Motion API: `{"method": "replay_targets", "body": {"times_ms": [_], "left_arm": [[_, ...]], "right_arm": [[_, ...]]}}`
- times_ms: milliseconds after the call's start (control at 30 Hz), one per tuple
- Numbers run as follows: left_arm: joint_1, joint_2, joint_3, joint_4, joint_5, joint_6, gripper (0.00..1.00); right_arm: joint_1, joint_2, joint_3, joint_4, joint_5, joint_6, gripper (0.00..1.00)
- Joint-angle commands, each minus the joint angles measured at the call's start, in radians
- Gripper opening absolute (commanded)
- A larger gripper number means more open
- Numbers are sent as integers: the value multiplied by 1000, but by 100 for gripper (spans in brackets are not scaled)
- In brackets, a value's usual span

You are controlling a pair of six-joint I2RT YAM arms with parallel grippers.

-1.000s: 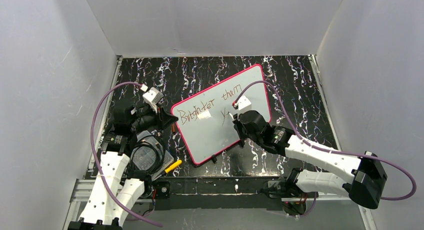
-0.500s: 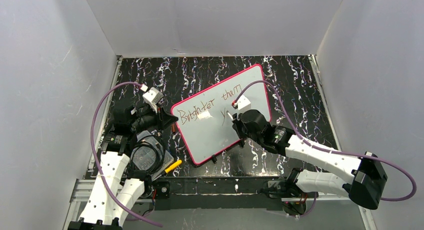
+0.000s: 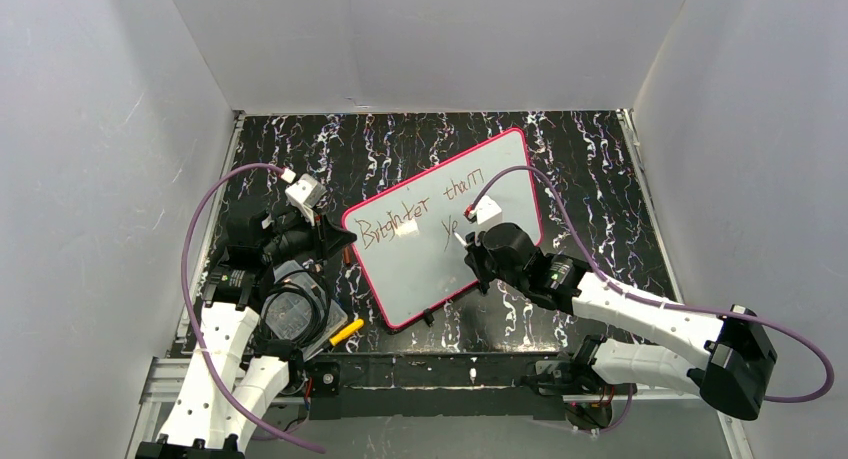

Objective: Write a sentence on the whiteboard

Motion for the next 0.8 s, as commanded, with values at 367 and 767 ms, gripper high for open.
{"method": "replay_targets", "body": {"times_ms": [367,767], "left_arm": [[-3,-1,-18,-11,-20,86,0],[-3,1,-18,-9,-19,84,0]], "right_arm": [[-4,13,18,-42,97,34,1],[-23,-36,14,-5,61,24,1]]}}
